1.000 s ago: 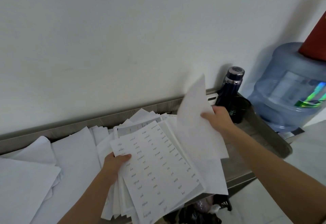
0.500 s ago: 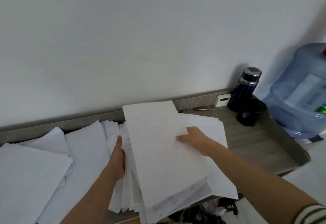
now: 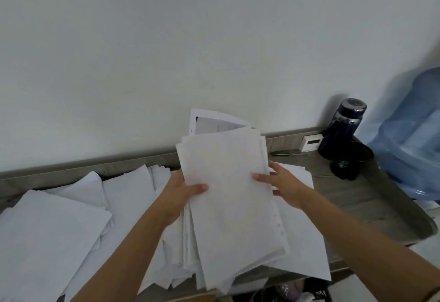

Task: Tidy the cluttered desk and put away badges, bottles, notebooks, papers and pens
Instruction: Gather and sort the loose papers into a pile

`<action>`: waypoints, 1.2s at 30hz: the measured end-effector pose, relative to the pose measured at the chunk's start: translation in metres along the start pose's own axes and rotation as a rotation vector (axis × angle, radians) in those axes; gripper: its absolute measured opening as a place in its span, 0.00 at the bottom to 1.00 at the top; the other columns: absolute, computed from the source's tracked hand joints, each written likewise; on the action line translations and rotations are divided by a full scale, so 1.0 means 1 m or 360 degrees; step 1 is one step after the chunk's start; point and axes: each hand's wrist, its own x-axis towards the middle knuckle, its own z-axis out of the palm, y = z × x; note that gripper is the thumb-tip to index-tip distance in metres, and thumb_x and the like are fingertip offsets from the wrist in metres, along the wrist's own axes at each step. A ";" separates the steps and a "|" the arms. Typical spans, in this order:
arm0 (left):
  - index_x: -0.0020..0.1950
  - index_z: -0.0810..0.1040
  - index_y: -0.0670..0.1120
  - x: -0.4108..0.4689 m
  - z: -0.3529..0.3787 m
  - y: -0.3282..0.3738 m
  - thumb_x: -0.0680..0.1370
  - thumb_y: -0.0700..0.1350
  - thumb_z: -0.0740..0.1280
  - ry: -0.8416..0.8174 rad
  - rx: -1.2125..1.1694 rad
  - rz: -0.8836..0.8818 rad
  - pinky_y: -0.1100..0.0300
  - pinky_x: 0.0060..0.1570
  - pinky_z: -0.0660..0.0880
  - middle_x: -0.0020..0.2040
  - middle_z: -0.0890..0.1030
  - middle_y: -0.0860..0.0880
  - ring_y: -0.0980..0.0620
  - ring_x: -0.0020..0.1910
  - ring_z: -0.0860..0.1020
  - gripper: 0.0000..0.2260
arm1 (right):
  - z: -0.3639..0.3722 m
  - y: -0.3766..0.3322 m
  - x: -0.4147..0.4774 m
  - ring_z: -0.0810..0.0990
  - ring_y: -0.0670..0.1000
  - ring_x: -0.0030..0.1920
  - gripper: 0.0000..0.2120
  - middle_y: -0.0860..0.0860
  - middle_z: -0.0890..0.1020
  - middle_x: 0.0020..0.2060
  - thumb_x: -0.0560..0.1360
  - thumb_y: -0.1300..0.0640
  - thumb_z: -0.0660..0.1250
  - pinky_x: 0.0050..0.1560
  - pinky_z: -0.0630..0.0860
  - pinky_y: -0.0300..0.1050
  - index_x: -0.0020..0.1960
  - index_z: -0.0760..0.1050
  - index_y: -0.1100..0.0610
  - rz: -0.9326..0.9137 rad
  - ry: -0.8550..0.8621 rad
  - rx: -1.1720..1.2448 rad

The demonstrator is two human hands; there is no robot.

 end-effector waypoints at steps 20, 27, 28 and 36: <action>0.47 0.82 0.45 -0.018 -0.008 0.070 0.59 0.42 0.80 0.0340 -0.0036 0.0560 0.56 0.40 0.81 0.43 0.86 0.48 0.49 0.42 0.84 0.18 | 0.045 -0.083 -0.021 0.82 0.57 0.57 0.22 0.57 0.84 0.56 0.67 0.63 0.77 0.57 0.79 0.54 0.61 0.80 0.58 -0.0668 -0.0364 0.0052; 0.54 0.82 0.43 -0.019 -0.009 0.033 0.59 0.42 0.80 0.0298 -0.0132 0.0283 0.48 0.48 0.80 0.52 0.85 0.43 0.41 0.53 0.82 0.25 | 0.049 -0.051 -0.022 0.84 0.57 0.55 0.17 0.54 0.86 0.51 0.68 0.61 0.77 0.54 0.80 0.52 0.56 0.81 0.58 -0.0473 -0.0246 0.0036; 0.54 0.81 0.44 -0.019 -0.008 0.036 0.58 0.42 0.80 0.0301 -0.0148 0.0326 0.50 0.46 0.80 0.52 0.85 0.44 0.42 0.52 0.83 0.25 | 0.051 -0.054 -0.022 0.84 0.58 0.54 0.17 0.55 0.86 0.51 0.67 0.60 0.77 0.53 0.80 0.53 0.55 0.82 0.59 -0.0507 -0.0211 0.0107; 0.52 0.82 0.39 -0.031 -0.029 0.032 0.51 0.52 0.84 0.0288 -0.0043 0.0370 0.57 0.41 0.80 0.49 0.85 0.42 0.42 0.49 0.84 0.33 | 0.042 -0.057 -0.028 0.84 0.56 0.54 0.19 0.56 0.85 0.52 0.66 0.60 0.76 0.53 0.80 0.49 0.56 0.81 0.62 -0.0537 -0.0352 0.0041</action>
